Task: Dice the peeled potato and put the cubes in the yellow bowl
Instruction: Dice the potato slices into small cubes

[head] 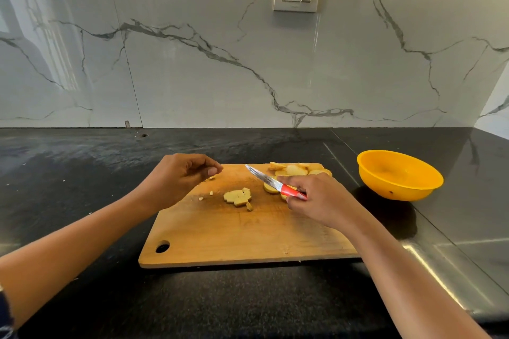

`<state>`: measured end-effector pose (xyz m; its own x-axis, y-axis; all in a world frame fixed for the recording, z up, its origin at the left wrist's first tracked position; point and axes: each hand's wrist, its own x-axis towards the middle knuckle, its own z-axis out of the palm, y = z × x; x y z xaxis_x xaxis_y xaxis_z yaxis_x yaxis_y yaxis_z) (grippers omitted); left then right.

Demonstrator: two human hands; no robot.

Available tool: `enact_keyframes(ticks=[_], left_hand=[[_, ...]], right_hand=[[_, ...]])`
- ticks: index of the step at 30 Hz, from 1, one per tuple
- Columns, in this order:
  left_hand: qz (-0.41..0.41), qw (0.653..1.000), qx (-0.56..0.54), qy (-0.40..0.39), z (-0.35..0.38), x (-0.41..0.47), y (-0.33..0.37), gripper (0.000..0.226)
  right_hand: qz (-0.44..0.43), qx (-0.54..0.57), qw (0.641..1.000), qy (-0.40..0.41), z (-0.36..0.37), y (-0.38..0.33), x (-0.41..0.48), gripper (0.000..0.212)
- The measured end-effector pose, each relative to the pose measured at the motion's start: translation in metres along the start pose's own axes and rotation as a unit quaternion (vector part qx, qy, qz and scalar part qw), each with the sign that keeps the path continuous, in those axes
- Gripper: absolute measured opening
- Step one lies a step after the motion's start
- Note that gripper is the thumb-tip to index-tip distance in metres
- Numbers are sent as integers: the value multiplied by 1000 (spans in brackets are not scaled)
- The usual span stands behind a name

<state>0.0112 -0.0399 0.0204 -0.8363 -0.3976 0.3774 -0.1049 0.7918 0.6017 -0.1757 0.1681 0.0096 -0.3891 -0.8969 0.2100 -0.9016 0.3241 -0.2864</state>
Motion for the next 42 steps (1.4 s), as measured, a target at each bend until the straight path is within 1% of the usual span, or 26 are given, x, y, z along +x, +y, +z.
enact_keyframes(ticks=[1,3,4,7,9,10,13,14,17,19,20,22,23,25,26,28,29,30,31,32,33,35,36,39,42], left_hand=[[7,1000,22,3,1,-1,0,18],[33,997,62,3,4,-4,-1,30],[58,995,79,-15,7,-5,-1,36],[132,977,127,-107,24,-2,5,57],[154,955,208,-141,40,5,9,57],[160,948,235,-141,47,10,9,57],[143,950,247,-124,51,23,7,66],[143,950,251,-117,49,26,4,66],[154,941,286,-94,40,31,-8,52],[148,941,295,-70,31,32,-19,50],[131,947,287,-55,26,31,-24,47],[94,966,242,-6,16,30,-34,23],[90,973,211,26,12,29,-36,13],[77,985,142,67,5,26,-39,16],[69,989,112,65,1,22,-39,19],[81,992,96,28,-5,14,-38,18],[99,989,114,-5,-6,11,-38,26],[116,982,139,-47,-6,8,-41,43],[116,975,167,-94,-5,8,-44,60],[95,967,194,-136,-2,9,-46,73],[65,962,208,-163,1,11,-48,80],[11,964,195,-182,7,21,-49,83],[0,965,185,-185,9,27,-48,82],[2,972,152,-179,15,40,-45,78],[10,985,98,-140,16,43,-43,66]], right_hand=[[2,1,1000,2,0,0,0,48],[10,4,1000,14,-1,0,-1,47],[15,6,1000,23,-1,0,-1,46],[27,7,999,35,0,2,0,46],[32,10,999,31,0,1,-1,46],[33,12,999,28,0,1,-1,46],[37,15,999,25,0,0,-1,46],[37,16,999,25,0,-1,-1,46],[32,17,999,23,0,-2,0,45],[28,15,999,21,1,-2,-1,45],[26,13,999,22,1,-2,-1,45],[24,10,999,28,0,-2,-1,46],[24,11,999,29,0,-2,-1,46],[22,9,999,29,1,-2,-1,47],[21,7,999,29,1,-2,-1,47],[20,3,999,29,3,-1,0,47],[20,1,999,28,3,-1,0,47],[21,0,999,27,4,-1,0,47],[21,0,999,27,4,0,1,47],[21,-1,999,26,4,0,1,47],[21,-3,999,25,5,0,1,48],[22,-4,1000,22,5,0,2,48],[23,-4,1000,21,5,0,2,48],[25,-6,999,22,5,0,2,48],[24,-9,999,21,6,0,1,48]])
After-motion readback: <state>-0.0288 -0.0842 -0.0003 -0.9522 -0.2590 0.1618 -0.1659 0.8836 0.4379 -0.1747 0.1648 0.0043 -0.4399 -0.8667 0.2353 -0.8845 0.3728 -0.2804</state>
